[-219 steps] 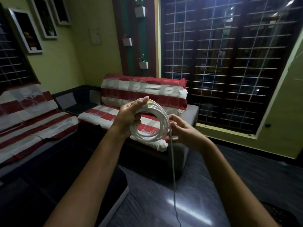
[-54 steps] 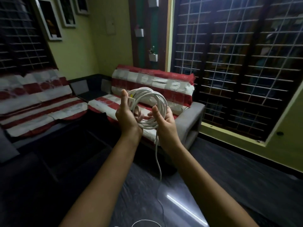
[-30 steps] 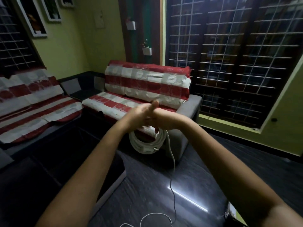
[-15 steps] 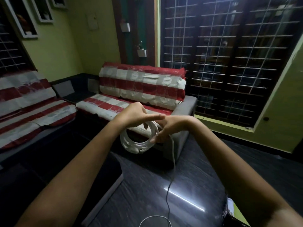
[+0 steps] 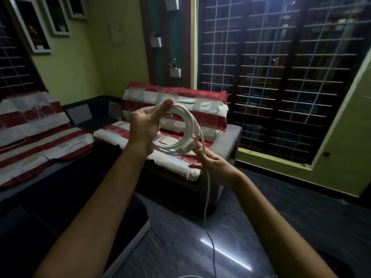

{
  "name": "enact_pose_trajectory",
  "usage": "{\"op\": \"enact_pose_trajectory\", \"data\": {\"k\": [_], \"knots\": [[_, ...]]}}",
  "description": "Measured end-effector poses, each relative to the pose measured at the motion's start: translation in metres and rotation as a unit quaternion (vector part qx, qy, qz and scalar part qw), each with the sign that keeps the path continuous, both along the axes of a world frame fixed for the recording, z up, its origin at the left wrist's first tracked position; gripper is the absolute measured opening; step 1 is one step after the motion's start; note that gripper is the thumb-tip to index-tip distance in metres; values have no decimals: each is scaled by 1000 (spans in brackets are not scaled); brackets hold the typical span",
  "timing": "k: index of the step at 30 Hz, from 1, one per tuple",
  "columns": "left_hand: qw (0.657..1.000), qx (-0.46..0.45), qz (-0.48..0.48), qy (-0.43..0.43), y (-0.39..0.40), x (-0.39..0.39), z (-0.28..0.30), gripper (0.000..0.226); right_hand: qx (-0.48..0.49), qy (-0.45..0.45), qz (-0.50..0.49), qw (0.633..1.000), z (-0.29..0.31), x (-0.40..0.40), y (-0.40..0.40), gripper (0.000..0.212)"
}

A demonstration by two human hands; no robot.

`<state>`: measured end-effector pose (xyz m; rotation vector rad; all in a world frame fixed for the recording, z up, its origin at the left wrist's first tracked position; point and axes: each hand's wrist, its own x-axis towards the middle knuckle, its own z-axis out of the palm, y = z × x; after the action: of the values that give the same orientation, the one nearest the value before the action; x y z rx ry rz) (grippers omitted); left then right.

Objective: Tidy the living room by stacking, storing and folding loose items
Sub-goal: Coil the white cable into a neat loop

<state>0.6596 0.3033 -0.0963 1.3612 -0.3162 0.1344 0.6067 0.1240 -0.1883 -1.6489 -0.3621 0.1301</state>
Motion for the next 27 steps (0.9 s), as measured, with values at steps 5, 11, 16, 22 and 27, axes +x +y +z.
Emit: {"op": "enact_pose_trajectory", "data": {"k": [5, 11, 16, 22, 27], "knots": [[983, -120, 136, 40, -20, -5, -18, 29, 200, -57, -62, 976, 2, 7, 29, 59], [962, -177, 208, 20, -41, -11, -36, 36, 262, -95, -153, 948, 5, 25, 54, 65], [972, -157, 170, 36, -46, -14, -48, 40, 235, -120, -193, 945, 8, 41, 46, 38], [967, 106, 217, -81, -12, 6, -70, 68, 20, -133, -167, 977, 37, 40, 4, 13], [869, 365, 121, -312, -9, 16, -30, 85, -300, -79, 18, 951, 70, 34, 6, 35]]}}
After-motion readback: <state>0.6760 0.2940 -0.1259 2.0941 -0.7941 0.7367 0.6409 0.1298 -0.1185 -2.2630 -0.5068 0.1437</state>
